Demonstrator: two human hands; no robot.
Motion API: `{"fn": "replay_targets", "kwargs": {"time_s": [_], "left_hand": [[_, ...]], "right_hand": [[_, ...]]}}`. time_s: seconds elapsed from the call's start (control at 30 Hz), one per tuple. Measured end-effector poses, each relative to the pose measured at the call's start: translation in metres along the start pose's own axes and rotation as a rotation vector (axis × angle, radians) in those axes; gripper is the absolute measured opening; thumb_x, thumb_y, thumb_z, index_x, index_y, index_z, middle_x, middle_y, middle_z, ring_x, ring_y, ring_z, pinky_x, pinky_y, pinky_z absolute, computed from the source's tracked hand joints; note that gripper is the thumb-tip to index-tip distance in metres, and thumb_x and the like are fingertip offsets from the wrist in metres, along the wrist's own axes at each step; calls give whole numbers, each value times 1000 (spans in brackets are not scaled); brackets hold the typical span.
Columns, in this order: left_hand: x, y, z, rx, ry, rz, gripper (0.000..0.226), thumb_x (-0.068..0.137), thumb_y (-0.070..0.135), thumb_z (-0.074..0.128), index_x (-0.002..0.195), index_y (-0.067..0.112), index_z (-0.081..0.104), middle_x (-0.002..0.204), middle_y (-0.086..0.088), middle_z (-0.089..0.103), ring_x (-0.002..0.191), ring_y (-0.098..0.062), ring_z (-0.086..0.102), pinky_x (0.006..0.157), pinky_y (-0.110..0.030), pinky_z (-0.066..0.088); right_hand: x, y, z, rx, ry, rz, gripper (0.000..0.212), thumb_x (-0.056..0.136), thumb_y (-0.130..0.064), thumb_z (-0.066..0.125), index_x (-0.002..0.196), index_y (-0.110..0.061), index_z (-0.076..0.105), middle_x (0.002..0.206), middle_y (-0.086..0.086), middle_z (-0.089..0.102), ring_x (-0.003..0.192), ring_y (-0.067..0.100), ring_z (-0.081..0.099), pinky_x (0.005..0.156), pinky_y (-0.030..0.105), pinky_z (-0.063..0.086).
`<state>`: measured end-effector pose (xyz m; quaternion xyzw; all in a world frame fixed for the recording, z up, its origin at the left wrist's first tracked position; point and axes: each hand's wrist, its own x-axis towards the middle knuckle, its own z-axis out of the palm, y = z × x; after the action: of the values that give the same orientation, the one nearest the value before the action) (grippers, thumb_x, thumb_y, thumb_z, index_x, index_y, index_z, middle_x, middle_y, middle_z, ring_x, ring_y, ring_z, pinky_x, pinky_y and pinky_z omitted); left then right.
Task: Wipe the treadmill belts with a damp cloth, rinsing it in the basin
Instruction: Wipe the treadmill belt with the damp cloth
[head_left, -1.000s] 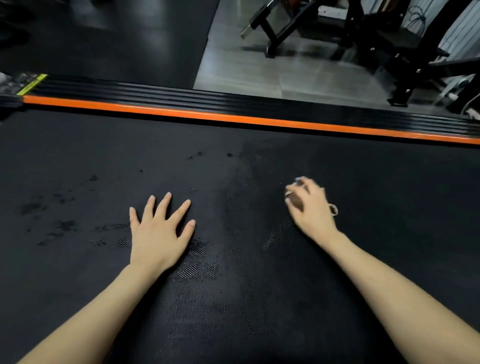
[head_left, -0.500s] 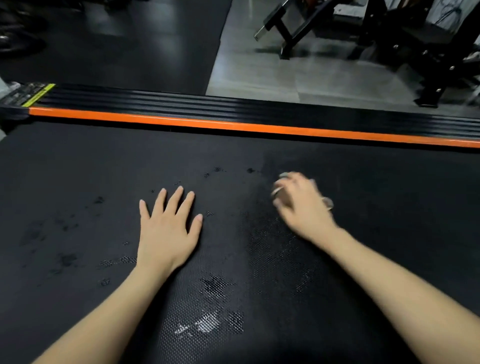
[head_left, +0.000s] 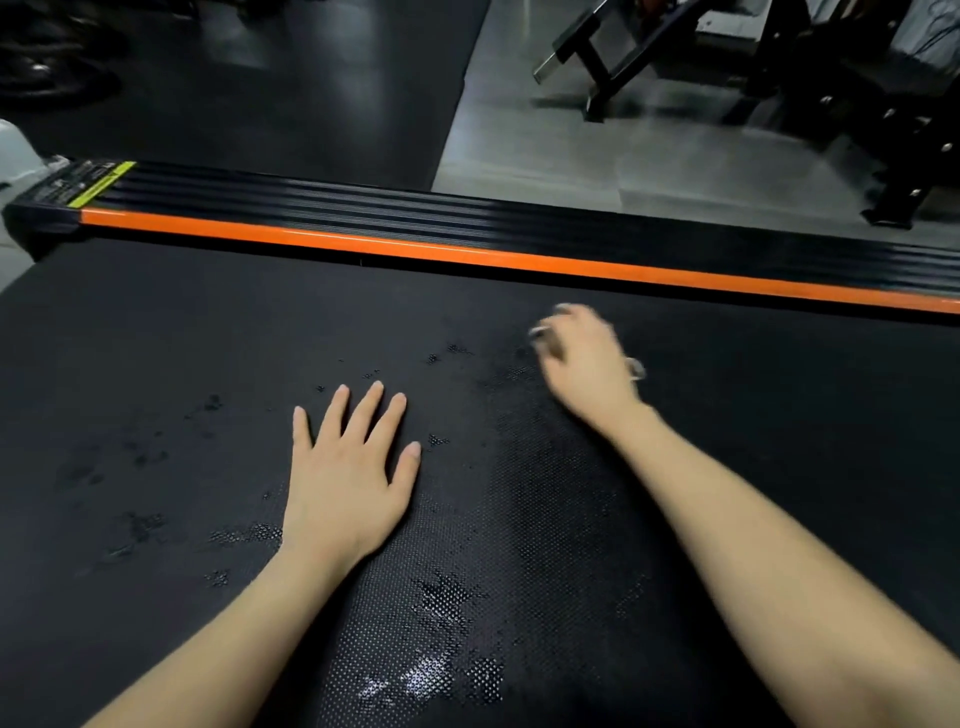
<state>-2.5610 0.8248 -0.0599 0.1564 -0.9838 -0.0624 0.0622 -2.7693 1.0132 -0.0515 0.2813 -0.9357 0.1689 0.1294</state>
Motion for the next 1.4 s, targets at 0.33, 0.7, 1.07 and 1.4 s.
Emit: {"fn": "replay_targets", "kwargs": {"time_s": [0.33, 0.7, 1.07, 1.4], "left_hand": [[1, 3, 0, 1, 11, -1, 65, 90, 55, 17, 142, 24, 43, 149, -1, 39, 141, -30, 28, 113, -59, 16], [1, 3, 0, 4, 19, -5, 66, 90, 56, 16, 143, 25, 42, 150, 0, 38, 142, -29, 27, 114, -58, 14], [1, 4, 1, 8, 19, -3, 66, 90, 53, 17, 142, 22, 43, 149, -3, 39, 141, -32, 27, 113, -60, 16], [-1, 4, -2, 15, -18, -17, 77, 82, 57, -1, 149, 29, 26, 157, 4, 21, 146, -25, 11, 116, -54, 4]], "right_hand": [[58, -59, 32, -68, -3, 100, 24, 82, -19, 59, 104, -7, 60, 114, 17, 54, 100, 38, 53, 88, 45, 41], [43, 88, -16, -116, 66, 560, 35, 91, -38, 50, 110, -11, 61, 127, 18, 47, 117, 43, 43, 105, 56, 27], [55, 29, 3, -94, 32, 434, 33, 84, -20, 57, 116, -11, 57, 121, 20, 51, 106, 41, 53, 92, 44, 42], [-16, -68, -7, 188, -162, -156, 36, 79, -4, 57, 113, -12, 64, 125, 11, 55, 114, 34, 51, 97, 39, 37]]}}
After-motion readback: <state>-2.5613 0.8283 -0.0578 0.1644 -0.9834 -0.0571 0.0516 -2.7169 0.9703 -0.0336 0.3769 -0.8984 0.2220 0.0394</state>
